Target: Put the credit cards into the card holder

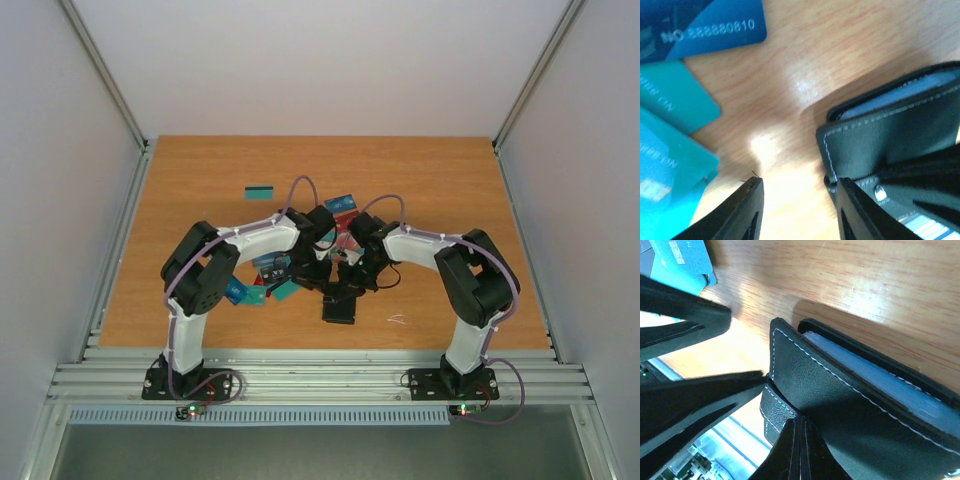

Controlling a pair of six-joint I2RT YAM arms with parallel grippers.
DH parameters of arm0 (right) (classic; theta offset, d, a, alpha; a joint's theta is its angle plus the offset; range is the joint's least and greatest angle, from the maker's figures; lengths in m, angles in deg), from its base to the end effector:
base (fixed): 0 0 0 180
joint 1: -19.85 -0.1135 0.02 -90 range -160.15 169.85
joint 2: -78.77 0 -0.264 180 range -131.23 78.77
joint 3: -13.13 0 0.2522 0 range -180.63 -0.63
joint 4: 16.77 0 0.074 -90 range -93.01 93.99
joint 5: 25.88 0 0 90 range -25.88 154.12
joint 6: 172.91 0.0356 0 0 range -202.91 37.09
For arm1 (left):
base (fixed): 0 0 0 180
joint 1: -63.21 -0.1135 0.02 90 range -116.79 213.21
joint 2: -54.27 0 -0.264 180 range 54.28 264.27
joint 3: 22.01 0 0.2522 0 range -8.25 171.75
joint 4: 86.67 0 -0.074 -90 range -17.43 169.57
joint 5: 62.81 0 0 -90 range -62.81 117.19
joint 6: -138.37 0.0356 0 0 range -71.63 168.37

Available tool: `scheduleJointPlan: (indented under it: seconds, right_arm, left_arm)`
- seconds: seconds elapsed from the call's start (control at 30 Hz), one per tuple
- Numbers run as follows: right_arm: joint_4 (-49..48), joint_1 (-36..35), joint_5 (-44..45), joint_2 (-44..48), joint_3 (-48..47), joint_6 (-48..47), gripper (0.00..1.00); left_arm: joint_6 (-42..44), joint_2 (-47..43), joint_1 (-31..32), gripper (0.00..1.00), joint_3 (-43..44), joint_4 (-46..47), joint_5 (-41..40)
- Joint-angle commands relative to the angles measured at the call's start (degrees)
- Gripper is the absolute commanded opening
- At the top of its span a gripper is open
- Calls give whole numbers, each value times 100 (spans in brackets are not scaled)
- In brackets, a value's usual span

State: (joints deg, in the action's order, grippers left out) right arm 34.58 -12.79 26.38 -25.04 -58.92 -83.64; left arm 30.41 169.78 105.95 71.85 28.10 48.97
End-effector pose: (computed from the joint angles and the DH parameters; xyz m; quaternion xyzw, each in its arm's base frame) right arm 0.2490 0.1854 0.1357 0.2898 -0.8992 -0.3260 0.0341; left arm 0.2657 -0.2635 0.1518 -0.2156 -0.9577 0.1765 0.0724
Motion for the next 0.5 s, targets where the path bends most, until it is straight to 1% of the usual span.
scheduleJointPlan:
  seconds: [0.0,0.07,0.17,0.3,0.47]
  right_arm:
    - [-147,-137,520,-430,55,-182,1]
    - [-167,-132,480,-403,52,-163,1]
    - [-180,-137,424,-323,32,-148,1]
    - [-186,-133,323,-255,-8,-150,1]
    - [-149,-121,328,-284,-49,-212,1]
  left_arm:
    - [479,-722,145,44,-132,455,239]
    - [560,-900,146,47,-250,538,385]
    - [750,-1104,141,50,-460,696,572]
    - [959,-1201,147,49,-690,861,710]
    - [1154,-1159,151,47,-888,963,668]
